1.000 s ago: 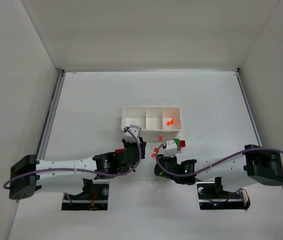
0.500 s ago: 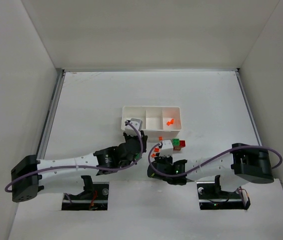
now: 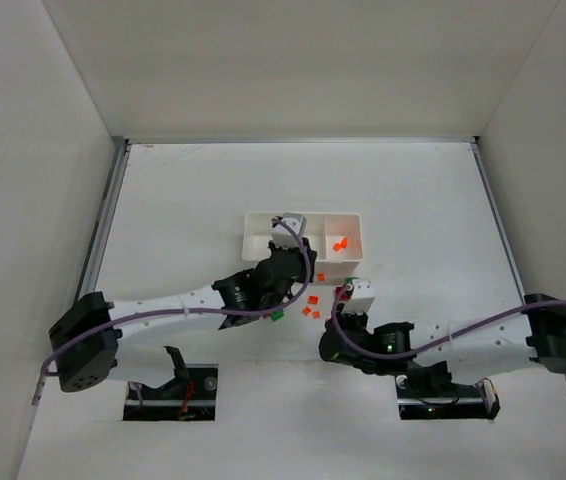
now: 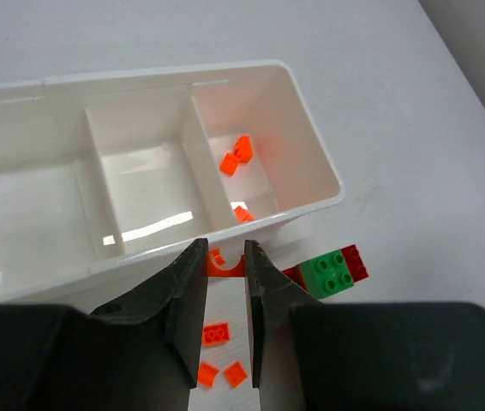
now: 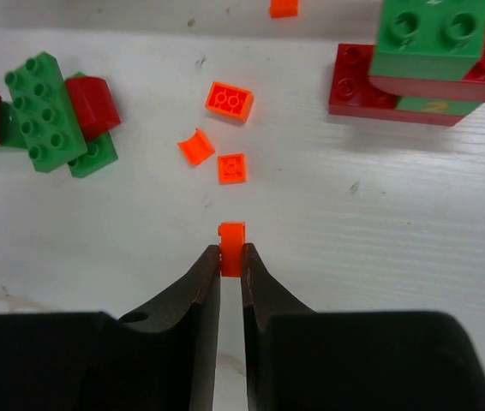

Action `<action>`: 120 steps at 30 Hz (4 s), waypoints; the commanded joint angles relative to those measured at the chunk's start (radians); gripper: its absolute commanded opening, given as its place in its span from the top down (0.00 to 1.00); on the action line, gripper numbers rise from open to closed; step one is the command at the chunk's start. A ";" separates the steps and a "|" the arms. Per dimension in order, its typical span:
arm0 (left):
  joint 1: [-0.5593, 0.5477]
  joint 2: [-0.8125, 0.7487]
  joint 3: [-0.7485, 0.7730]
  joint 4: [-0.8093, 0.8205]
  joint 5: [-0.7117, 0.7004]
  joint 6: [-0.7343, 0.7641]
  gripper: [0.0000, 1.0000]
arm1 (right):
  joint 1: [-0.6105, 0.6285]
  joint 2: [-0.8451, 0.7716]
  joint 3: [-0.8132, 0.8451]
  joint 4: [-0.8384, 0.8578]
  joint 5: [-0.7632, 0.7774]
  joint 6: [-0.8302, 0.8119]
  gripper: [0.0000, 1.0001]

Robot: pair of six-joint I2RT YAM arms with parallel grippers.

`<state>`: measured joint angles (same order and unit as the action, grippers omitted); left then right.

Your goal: Sort the legos into containers by color

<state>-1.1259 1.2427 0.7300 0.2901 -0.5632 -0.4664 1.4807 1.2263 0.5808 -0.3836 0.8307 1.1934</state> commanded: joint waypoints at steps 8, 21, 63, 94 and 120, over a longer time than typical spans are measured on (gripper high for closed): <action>0.080 0.283 0.235 0.153 0.177 0.040 0.81 | -0.038 -0.303 -0.101 -0.044 0.041 -0.021 0.85; 0.133 0.495 0.399 0.158 0.227 0.038 0.57 | -0.364 -0.534 -0.110 0.086 -0.143 -0.323 0.85; 0.065 -0.875 -0.386 -0.503 -0.155 -0.238 0.52 | -0.516 -0.018 0.235 0.338 -0.435 -0.852 0.60; 0.637 -0.806 -0.149 -0.631 0.054 -0.405 0.41 | -0.287 0.616 0.705 0.262 -0.863 -1.154 0.20; 0.828 -0.828 -0.205 -0.614 0.284 -0.384 0.44 | -0.264 0.635 0.711 0.348 -0.739 -1.066 0.76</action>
<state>-0.2974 0.4259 0.5312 -0.3489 -0.3019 -0.8593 1.2106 1.9266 1.2800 -0.1177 0.0509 0.0711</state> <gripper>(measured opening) 0.566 0.442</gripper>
